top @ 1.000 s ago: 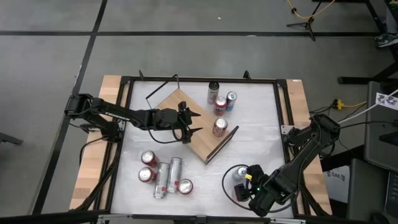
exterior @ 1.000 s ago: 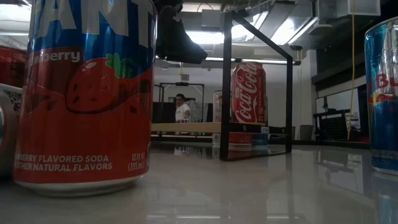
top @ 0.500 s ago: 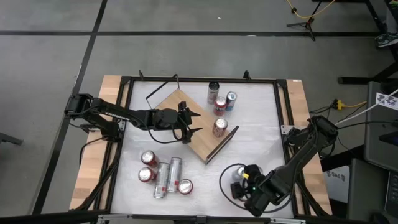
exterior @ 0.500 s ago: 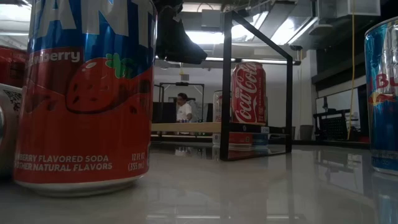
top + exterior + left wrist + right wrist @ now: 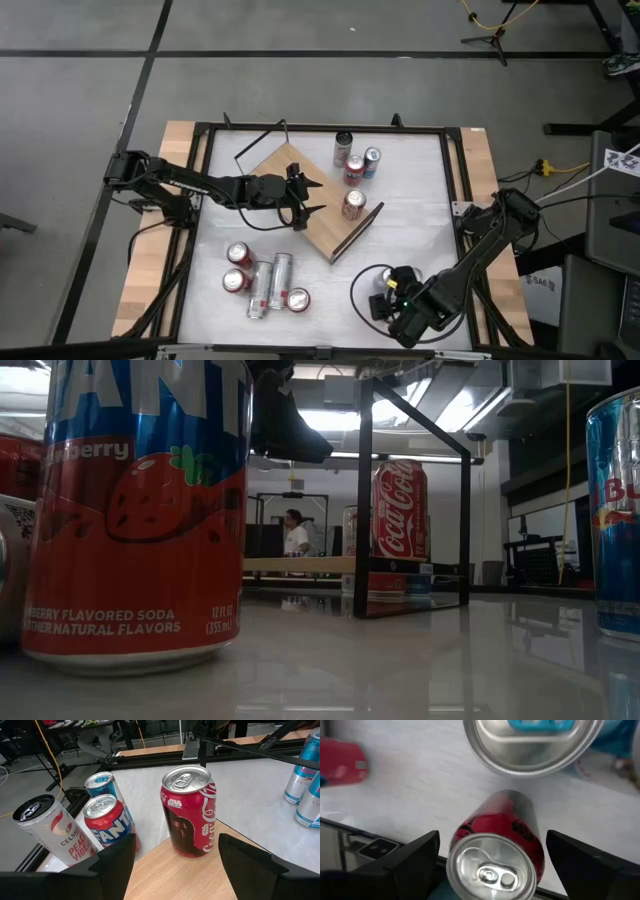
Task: Place canned beverage on shelf
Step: Put the right red black soda can on the shelf aligned with the red white soda can
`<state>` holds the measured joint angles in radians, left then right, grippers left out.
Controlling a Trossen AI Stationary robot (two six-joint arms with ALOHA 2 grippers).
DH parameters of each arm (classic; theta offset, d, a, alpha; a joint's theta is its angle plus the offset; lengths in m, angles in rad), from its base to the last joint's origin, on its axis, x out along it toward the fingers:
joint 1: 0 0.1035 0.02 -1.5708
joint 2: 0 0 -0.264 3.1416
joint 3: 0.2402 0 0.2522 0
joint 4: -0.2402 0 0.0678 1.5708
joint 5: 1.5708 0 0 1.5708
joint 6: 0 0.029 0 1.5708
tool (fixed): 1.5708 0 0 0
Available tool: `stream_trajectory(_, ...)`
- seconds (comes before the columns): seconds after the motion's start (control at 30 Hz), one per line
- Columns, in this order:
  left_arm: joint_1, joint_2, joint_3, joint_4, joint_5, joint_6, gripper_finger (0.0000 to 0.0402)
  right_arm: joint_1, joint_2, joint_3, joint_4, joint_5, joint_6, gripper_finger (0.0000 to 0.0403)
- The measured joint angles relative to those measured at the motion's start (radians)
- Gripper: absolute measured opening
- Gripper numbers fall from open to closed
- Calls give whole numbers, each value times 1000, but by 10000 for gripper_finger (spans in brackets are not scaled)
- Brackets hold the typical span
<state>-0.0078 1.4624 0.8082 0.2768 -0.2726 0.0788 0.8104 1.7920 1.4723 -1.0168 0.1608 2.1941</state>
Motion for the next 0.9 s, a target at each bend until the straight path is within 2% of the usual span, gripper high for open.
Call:
stream_trajectory(0.37,0,0,0,0,0,0,276,0,68,0,28,-35,-1,358)
stream_trajectory(0.9,0,0,0,0,0,0,276,-1,71,0,29,-24,-2,358)
